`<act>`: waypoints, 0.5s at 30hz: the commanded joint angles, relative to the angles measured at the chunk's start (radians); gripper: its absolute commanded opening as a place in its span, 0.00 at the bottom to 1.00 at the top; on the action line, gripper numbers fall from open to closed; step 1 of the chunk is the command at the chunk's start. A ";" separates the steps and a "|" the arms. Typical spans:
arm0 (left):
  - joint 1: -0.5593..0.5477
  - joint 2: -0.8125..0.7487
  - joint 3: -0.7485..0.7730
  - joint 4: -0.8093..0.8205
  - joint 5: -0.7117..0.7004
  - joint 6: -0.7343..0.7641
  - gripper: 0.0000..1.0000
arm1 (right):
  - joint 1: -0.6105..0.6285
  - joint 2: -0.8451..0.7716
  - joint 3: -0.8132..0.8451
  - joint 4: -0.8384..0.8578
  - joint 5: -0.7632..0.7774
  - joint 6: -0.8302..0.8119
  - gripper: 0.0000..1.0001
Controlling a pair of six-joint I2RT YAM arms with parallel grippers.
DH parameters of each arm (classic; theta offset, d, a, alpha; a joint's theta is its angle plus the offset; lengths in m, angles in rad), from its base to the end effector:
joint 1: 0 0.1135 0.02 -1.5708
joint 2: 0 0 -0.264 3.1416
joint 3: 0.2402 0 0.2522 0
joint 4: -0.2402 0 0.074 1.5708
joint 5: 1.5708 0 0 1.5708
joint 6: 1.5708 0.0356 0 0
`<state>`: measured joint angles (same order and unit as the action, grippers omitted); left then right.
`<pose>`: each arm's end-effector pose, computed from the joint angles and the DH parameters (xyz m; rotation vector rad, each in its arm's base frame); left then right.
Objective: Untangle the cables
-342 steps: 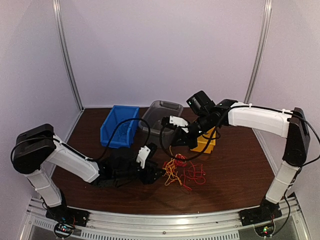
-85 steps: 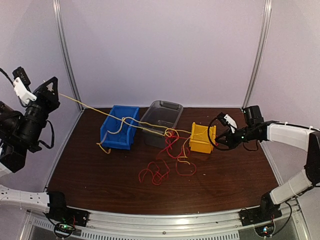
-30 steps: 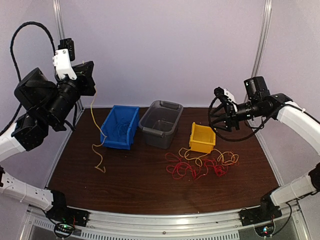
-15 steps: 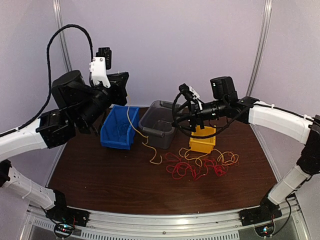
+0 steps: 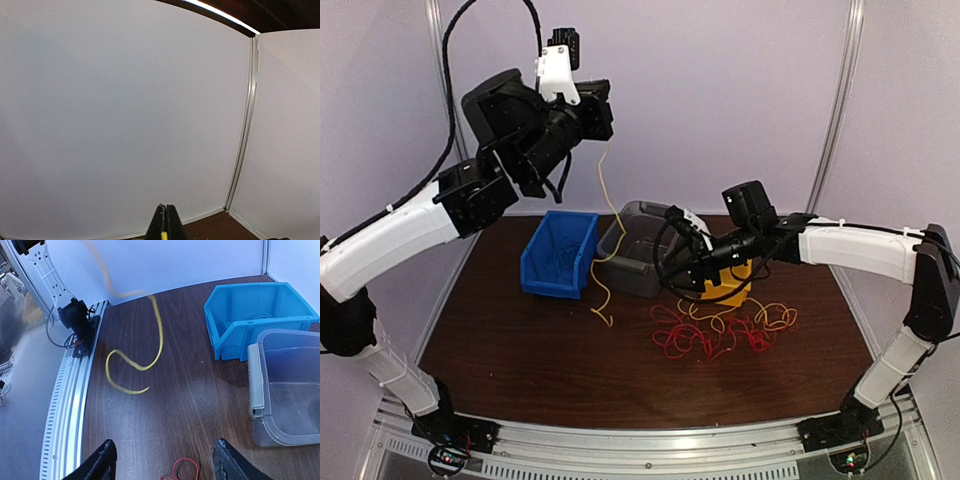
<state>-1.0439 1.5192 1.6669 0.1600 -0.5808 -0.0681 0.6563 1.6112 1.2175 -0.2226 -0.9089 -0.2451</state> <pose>0.1872 -0.2830 0.5040 0.1336 1.3307 -0.5790 0.2666 0.2408 0.2833 -1.3878 1.6538 1.2221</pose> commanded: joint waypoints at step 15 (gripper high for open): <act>0.224 0.405 0.566 0.007 0.184 0.105 0.00 | -0.395 -0.111 -0.181 -0.208 -0.064 -0.182 0.63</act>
<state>-0.8494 1.8481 2.1609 0.1501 -0.4366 -0.0051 0.3336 1.5093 1.0405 -0.4007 -0.9714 -0.3904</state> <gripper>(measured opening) 0.007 0.631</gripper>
